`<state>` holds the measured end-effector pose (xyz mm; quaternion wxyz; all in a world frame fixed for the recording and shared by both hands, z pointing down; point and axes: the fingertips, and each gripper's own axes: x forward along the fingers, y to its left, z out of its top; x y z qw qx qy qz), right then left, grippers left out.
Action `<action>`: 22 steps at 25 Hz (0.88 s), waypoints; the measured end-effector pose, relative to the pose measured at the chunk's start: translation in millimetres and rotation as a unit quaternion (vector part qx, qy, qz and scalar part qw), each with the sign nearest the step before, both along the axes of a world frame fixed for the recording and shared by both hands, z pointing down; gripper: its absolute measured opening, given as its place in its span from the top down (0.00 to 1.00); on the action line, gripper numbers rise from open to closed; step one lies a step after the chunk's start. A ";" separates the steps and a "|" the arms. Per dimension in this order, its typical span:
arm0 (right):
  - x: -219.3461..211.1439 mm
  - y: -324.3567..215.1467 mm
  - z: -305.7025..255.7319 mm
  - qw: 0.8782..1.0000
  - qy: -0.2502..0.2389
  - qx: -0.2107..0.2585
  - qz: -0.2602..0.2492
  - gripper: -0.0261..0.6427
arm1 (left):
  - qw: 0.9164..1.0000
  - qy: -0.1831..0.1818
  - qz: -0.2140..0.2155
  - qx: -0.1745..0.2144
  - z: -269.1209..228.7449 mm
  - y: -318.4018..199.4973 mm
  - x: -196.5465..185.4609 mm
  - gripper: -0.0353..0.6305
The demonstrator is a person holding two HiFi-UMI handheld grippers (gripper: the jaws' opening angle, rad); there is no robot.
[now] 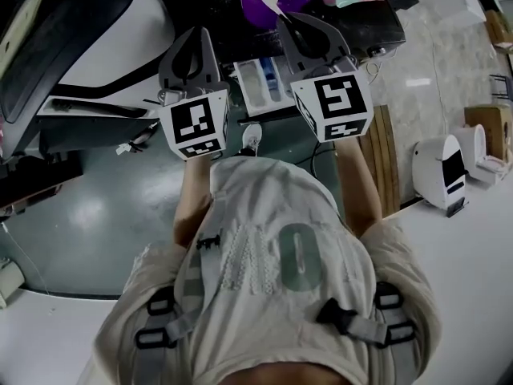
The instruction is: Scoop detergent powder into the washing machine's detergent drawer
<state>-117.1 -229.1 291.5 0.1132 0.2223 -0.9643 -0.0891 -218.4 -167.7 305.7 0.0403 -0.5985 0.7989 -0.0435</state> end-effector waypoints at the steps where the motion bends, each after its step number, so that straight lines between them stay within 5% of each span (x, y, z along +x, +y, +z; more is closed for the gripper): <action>1: 4.9 -2.8 -3.7 1.000 -0.009 0.000 0.012 0.94 | 1.000 0.000 0.003 0.002 -3.4 -1.4 0.4 0.92; 10: 51.3 -25.6 -14.6 0.990 -0.078 -0.016 0.118 0.94 | 0.999 -0.014 0.036 0.014 -27.8 -14.4 10.7 0.92; 22: 57.1 -25.3 2.9 0.988 -0.077 -0.031 0.130 0.94 | 0.998 -0.019 0.059 0.019 -35.7 -28.1 20.2 0.92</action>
